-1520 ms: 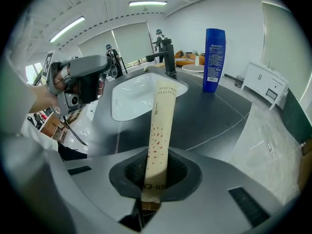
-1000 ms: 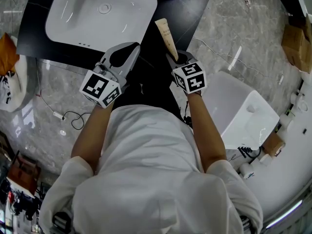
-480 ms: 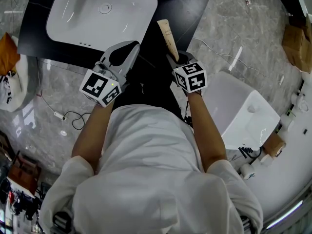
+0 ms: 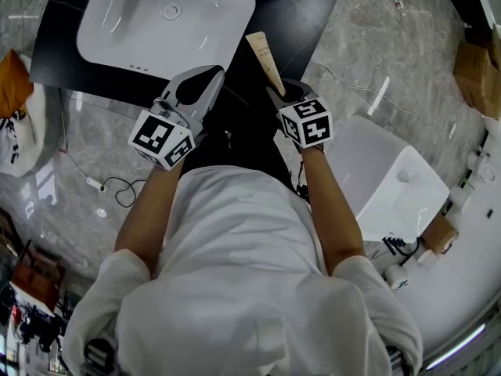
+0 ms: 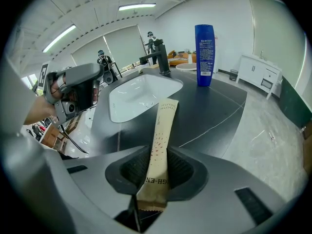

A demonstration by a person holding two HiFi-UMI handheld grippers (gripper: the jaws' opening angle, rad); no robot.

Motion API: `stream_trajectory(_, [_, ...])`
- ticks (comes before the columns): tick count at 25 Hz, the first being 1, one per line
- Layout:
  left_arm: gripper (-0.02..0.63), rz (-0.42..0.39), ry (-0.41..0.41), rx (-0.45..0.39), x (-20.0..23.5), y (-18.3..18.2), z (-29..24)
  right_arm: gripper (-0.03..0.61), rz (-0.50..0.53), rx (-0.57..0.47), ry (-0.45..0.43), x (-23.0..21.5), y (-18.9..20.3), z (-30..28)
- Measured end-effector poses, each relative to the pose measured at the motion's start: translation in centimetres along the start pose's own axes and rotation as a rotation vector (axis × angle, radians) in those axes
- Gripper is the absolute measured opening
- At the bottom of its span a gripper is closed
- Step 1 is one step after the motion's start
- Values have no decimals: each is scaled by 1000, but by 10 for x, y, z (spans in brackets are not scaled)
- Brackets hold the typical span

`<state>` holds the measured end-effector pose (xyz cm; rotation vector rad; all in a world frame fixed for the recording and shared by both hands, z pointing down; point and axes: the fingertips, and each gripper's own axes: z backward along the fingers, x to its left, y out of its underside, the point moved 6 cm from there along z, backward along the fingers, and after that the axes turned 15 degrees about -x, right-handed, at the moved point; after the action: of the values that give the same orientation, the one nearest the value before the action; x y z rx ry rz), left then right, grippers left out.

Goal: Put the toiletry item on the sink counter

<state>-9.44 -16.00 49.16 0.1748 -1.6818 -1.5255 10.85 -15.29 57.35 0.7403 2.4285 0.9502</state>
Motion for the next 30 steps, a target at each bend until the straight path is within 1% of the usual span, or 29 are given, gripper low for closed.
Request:
stream_trajectory(5, [15,-10,4,0,-3,-9,-3,100,-8,-33,0,-1,-13,9])
stream_trajectory(10, [15,-39,36,-6,-9,-26,-15,100,1,-127,12,-6,-44,29])
stream_trajectory(13, [15,-58,62,-15,-18,-39,-24,100,-5,-217,9,-8,-69,49])
stream_trajectory(16, [15,-75,89,-26,-30,-51,-33,100,-1,-316,-12,-7,-94,72])
stream_trajectory(17, [15,-81,97,-29,-34,-56,-35,90,2,-349,-16,-6,-102,81])
stream_trajectory(20, [15,-102,122,-33,-44,-69,-42,64,29,-452,-11,-5,-128,108])
stream_trajectory(25, [15,-139,161,-48,-63,-93,-50,40,90,-618,-20,-2,-169,159])
stream_trajectory(27, [15,-158,174,-56,-72,-104,-51,35,116,-674,-2,-1,-181,181])
stream_trajectory(30, [15,-210,176,-69,-88,-122,-52,32,129,-753,69,-5,-191,215])
